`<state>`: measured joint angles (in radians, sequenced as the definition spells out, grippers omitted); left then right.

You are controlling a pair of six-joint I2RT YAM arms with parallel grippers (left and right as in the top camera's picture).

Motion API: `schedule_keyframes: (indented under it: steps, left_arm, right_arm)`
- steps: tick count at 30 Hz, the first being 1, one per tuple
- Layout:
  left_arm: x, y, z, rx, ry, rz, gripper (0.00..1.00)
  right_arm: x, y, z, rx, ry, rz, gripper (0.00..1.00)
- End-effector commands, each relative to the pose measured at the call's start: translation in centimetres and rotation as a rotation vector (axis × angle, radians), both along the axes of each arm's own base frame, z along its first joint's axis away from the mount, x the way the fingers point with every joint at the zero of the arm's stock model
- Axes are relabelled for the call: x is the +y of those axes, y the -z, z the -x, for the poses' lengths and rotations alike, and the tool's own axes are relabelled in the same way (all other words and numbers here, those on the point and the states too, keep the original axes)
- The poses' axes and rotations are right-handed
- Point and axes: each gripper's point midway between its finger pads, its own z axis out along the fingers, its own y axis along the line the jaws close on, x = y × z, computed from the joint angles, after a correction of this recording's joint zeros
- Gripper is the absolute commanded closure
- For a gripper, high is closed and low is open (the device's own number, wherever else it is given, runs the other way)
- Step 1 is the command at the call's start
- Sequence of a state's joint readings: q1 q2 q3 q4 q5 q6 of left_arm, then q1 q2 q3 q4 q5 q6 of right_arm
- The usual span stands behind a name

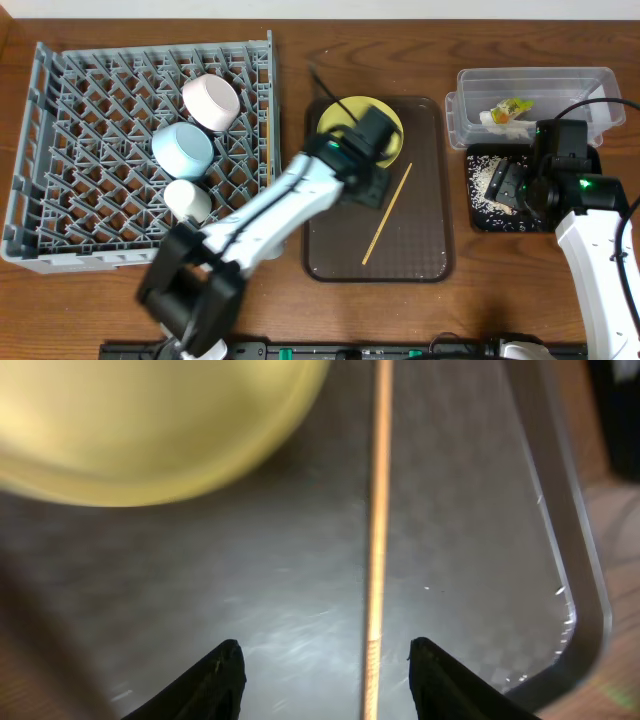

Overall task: Sort waste into correct bins and load items into the dishwasher rack
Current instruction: 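Reach the left gripper back and grasp the second chopstick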

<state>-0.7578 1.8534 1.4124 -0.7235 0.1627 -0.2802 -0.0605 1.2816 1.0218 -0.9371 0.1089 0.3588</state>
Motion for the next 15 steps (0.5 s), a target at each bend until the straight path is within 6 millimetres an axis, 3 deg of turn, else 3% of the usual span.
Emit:
schedule_keyframes:
  steps: [1,6,10,15]
  left_arm:
    - [-1.7,3.4,1.9,0.051,0.076,-0.046,0.45]
    - [-2.7,7.4,3.6,0.106,0.122,-0.105,0.44]
    - [-2.6,9.4,4.7,0.147,0.14,-0.15,0.47]
    - [-2.4,9.7,5.0,0.157,0.143,-0.16,0.77]
  right_arm:
    - [-0.2,-0.6,-0.1,-0.022,0.005,0.001,0.2]
    - [-0.1,-0.6,-0.1,-0.02,0.004,0.0,0.2]
    - [-0.2,-0.6,-0.1,-0.02,0.004,0.001,0.2]
    - [-0.1,-0.6,-0.1,-0.019,0.004,0.001,0.2]
